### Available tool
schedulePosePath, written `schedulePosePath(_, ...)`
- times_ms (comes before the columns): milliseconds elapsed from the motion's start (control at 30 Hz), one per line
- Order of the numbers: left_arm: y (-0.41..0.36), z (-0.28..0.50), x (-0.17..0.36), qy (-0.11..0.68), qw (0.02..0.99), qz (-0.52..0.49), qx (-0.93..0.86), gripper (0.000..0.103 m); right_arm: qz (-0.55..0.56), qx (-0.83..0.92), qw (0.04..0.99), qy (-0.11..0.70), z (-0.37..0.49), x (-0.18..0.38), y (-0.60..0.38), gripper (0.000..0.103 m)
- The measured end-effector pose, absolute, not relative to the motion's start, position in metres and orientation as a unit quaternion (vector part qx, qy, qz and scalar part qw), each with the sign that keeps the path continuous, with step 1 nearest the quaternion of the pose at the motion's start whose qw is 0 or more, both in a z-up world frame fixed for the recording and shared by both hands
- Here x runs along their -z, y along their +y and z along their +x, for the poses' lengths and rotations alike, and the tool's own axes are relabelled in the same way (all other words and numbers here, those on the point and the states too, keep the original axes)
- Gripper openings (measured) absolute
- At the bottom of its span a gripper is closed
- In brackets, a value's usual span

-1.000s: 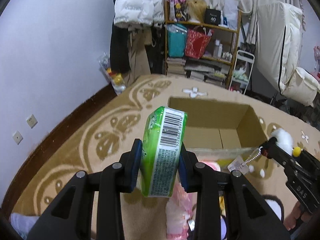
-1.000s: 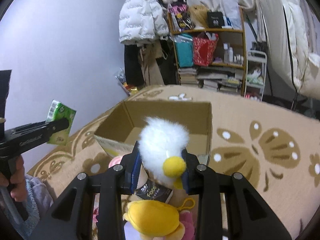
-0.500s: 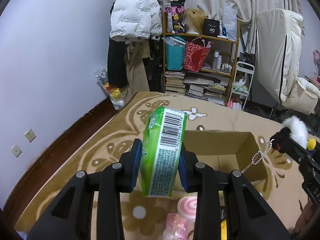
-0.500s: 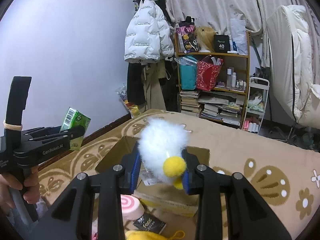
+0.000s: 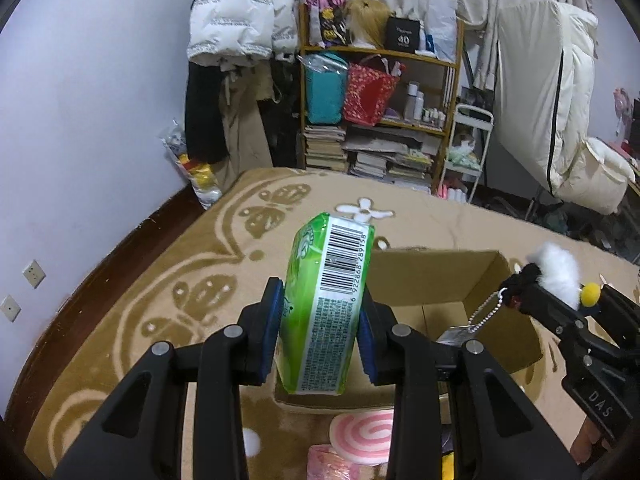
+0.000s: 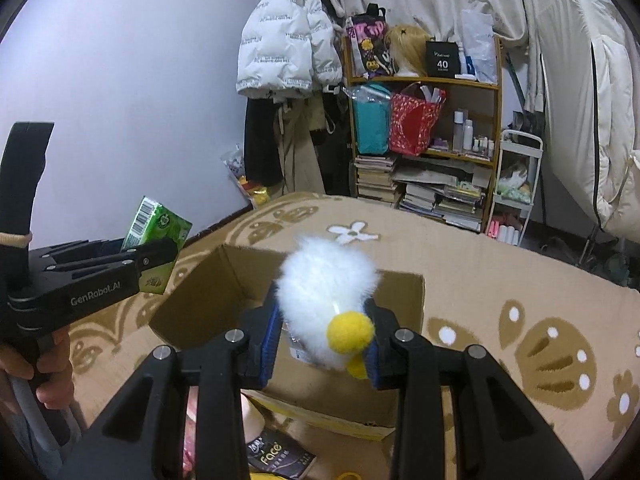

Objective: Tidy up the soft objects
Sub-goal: 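Carry both held items over the cardboard box and open both tools to drop them, then withdraw both open tools from the box back toward the pile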

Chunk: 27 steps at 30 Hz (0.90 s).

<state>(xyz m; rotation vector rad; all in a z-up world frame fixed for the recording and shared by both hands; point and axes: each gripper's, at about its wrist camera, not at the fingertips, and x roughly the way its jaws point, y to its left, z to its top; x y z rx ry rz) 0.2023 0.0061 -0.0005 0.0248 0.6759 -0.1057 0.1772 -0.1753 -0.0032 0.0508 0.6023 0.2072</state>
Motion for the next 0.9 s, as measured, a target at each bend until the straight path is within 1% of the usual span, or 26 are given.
schedulePosePath(267, -0.005, 0.213, 0.033, 0.365, 0.927, 0.015, 0.082, 0.033, 0.037, -0.108, 0.942, 0.315, 0.181, 0.029, -0.184, 0.038)
schedulePosePath(367, -0.012, 0.219, 0.047, 0.393, 0.916, 0.023, 0.08, 0.033, 0.041, -0.109, 0.94, 0.32, 0.183, 0.034, -0.185, 0.039)
schedulePosePath(567, -0.011, 0.221, 0.059, 0.406, 0.911, 0.016, 0.076, 0.035, 0.051, -0.109, 0.937, 0.328, 0.186, 0.041, -0.19, 0.039)
schedulePosePath(600, -0.011, 0.222, 0.06, 0.407, 0.91, 0.013, 0.076, 0.039, 0.053, -0.109, 0.937, 0.327, 0.186, 0.041, -0.191, 0.04)
schedulePosePath(633, -0.01, 0.222, 0.06, 0.409, 0.909, 0.008, 0.077, 0.056, 0.055, -0.109, 0.937, 0.327, 0.187, 0.041, -0.191, 0.041)
schedulePosePath(667, -0.008, 0.222, 0.061, 0.411, 0.908, 0.004, 0.078, 0.065, 0.055, -0.109, 0.937, 0.328, 0.187, 0.04, -0.192, 0.042)
schedulePosePath(700, -0.007, 0.222, 0.062, 0.412, 0.908, 0.003, 0.074, 0.069, 0.054, -0.109, 0.937, 0.328, 0.187, 0.04, -0.192, 0.048)
schedulePosePath(733, -0.006, 0.223, 0.062, 0.412, 0.909, 0.004, 0.07, 0.072, 0.054, -0.108, 0.937, 0.327, 0.187, 0.04, -0.192, 0.057)
schedulePosePath(767, -0.004, 0.221, 0.061, 0.407, 0.911, 0.003, 0.068, 0.074, 0.057, -0.106, 0.938, 0.324, 0.186, 0.04, -0.193, 0.061)
schedulePosePath(833, 0.0, 0.218, 0.057, 0.4, 0.914, -0.007, 0.065, 0.085, 0.063, -0.107, 0.939, 0.32, 0.184, 0.037, -0.195, 0.068)
schedulePosePath(867, 0.001, 0.217, 0.056, 0.399, 0.915, -0.007, 0.059, 0.086, 0.064, -0.105, 0.94, 0.318, 0.182, 0.036, -0.196, 0.072)
schedulePosePath(900, 0.003, 0.216, 0.055, 0.397, 0.917, -0.006, 0.051, 0.089, 0.065, -0.101, 0.941, 0.317, 0.18, 0.034, -0.197, 0.08)
